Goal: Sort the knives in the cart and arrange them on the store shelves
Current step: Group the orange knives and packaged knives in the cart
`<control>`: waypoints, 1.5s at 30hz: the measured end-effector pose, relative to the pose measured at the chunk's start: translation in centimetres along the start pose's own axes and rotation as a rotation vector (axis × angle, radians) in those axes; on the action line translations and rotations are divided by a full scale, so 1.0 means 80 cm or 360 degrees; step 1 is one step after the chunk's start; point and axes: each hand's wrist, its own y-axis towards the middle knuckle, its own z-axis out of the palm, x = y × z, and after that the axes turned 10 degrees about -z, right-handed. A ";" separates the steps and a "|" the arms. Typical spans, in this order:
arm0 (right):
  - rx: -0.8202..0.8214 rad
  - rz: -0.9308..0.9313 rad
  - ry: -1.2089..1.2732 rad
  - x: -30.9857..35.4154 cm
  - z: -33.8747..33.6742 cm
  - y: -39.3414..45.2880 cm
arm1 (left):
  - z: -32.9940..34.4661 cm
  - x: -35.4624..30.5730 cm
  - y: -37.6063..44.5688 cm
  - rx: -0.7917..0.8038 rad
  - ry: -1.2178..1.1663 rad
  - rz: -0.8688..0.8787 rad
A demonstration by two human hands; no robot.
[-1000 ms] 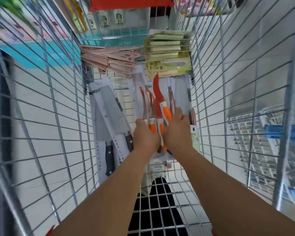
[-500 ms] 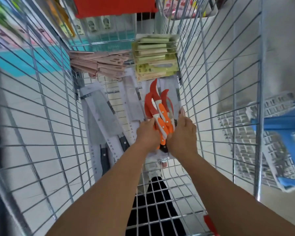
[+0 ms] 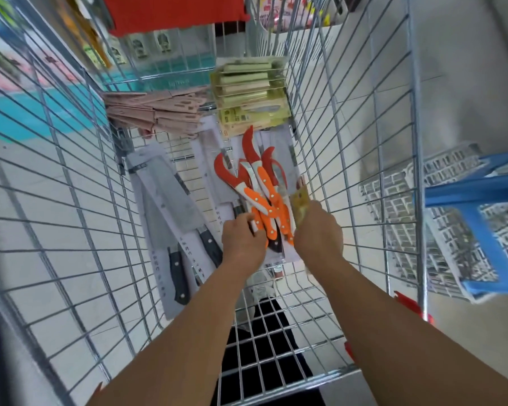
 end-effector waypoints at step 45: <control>0.0022 0.0142 0.0261 -0.005 0.073 0.043 | -0.038 0.012 0.002 0.0107 -0.0603 -0.0525</control>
